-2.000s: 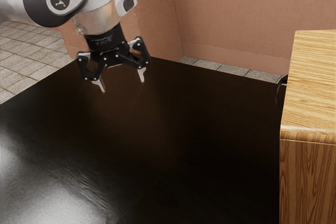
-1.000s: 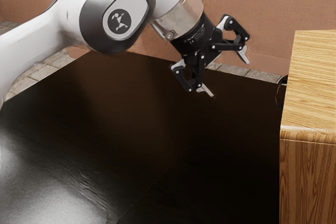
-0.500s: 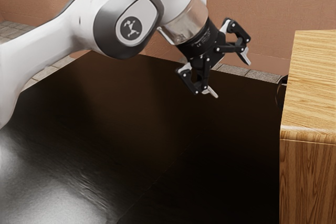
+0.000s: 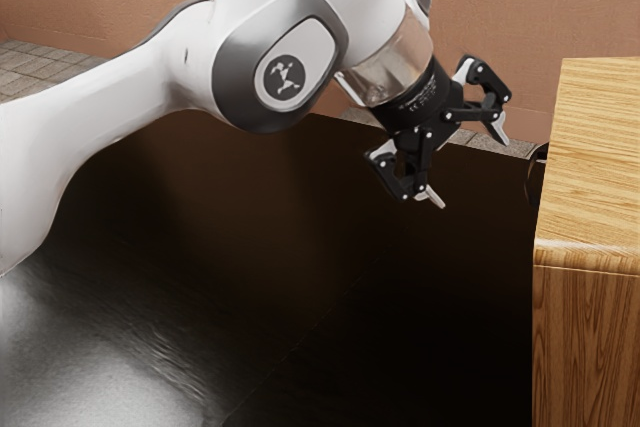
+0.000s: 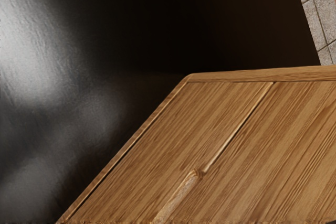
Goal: Pull the drawer handle with one arm to open the drawer
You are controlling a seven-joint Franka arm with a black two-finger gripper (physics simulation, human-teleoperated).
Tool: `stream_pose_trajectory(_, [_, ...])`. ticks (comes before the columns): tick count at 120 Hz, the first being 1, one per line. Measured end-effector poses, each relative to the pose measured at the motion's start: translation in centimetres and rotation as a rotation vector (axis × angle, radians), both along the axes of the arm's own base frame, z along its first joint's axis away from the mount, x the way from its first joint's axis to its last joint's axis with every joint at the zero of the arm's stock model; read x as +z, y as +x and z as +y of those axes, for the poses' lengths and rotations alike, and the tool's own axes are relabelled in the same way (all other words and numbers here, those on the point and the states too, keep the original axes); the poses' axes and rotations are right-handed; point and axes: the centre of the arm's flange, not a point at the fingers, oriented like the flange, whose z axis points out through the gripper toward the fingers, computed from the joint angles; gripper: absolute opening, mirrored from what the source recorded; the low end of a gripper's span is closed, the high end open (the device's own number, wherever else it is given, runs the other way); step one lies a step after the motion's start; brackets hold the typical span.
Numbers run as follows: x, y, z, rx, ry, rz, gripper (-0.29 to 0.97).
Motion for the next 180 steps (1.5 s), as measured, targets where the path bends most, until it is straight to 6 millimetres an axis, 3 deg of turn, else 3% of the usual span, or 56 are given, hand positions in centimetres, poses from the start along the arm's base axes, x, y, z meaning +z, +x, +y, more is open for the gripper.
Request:
stream_pose_trajectory(14, [-0.4,-0.4,-1.7,-0.024,0.007,0.004,0.68])
stream_pose_trajectory(52, [-2.0,-0.2,-3.6,-0.043,0.025,0.024,0.68])
stream_pose_trajectory(101, [-2.7,0.1,-3.7,-0.037,0.032,0.033,0.68])
stream_pose_trajectory(120, [-4.6,-0.9,-3.0,-0.028,0.062,0.075,0.68])
stream_pose_trajectory(129, [-4.4,-3.8,0.7,0.019,0.089,0.105,0.67])
stream_pose_trajectory(138, [0.1,-11.0,5.3,0.078,0.124,0.094,0.67])
stream_pose_trajectory(146, [8.6,-21.5,9.8,0.142,0.137,0.019,0.67])
stream_pose_trajectory(158, [27.3,-39.2,15.2,0.269,0.1,-0.314,0.67])
stream_pose_trajectory(162, [30.9,-44.3,16.6,0.306,0.081,-0.397,0.67])
stream_pose_trajectory(165, [32.2,-46.9,17.4,0.326,0.073,-0.429,0.67])
stream_pose_trajectory(169, [32.9,-48.7,18.0,0.346,0.072,-0.436,0.67])
stream_pose_trajectory(172, [32.8,-48.3,18.2,0.361,0.081,-0.41,0.67])
stream_pose_trajectory(177, [31.7,-44.7,18.1,0.384,0.112,-0.326,0.67])
stream_pose_trajectory(180, [30.4,-40.4,18.1,0.404,0.141,-0.246,0.67])
